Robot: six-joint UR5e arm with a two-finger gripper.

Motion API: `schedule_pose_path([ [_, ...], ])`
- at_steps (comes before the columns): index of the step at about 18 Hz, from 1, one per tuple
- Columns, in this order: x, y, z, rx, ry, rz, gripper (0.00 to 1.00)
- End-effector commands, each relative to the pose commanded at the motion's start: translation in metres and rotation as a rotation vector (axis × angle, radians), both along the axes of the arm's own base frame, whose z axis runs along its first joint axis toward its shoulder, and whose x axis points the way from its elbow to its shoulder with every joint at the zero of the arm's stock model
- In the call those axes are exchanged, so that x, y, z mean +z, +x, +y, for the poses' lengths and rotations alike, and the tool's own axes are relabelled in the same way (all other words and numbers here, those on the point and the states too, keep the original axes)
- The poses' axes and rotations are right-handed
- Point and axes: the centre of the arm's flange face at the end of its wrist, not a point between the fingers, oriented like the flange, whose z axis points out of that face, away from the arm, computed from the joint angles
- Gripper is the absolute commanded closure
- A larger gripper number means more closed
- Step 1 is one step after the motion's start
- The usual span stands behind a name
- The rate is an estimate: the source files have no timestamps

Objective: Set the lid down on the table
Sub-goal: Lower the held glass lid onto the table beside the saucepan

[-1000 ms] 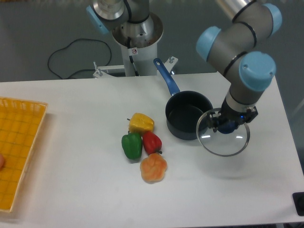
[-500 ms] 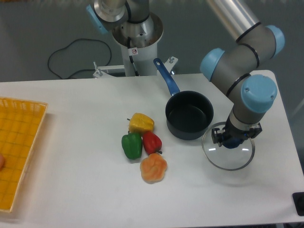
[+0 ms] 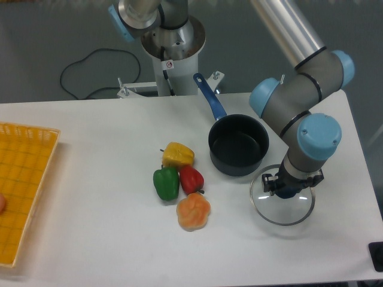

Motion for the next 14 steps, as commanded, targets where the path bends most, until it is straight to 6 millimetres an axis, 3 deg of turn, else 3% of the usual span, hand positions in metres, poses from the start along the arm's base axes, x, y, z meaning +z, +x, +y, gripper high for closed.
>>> schedule_pose_path([
  [14, -0.025, 0.017, 0.017, -0.012, -0.006, -0.014, 0.54],
])
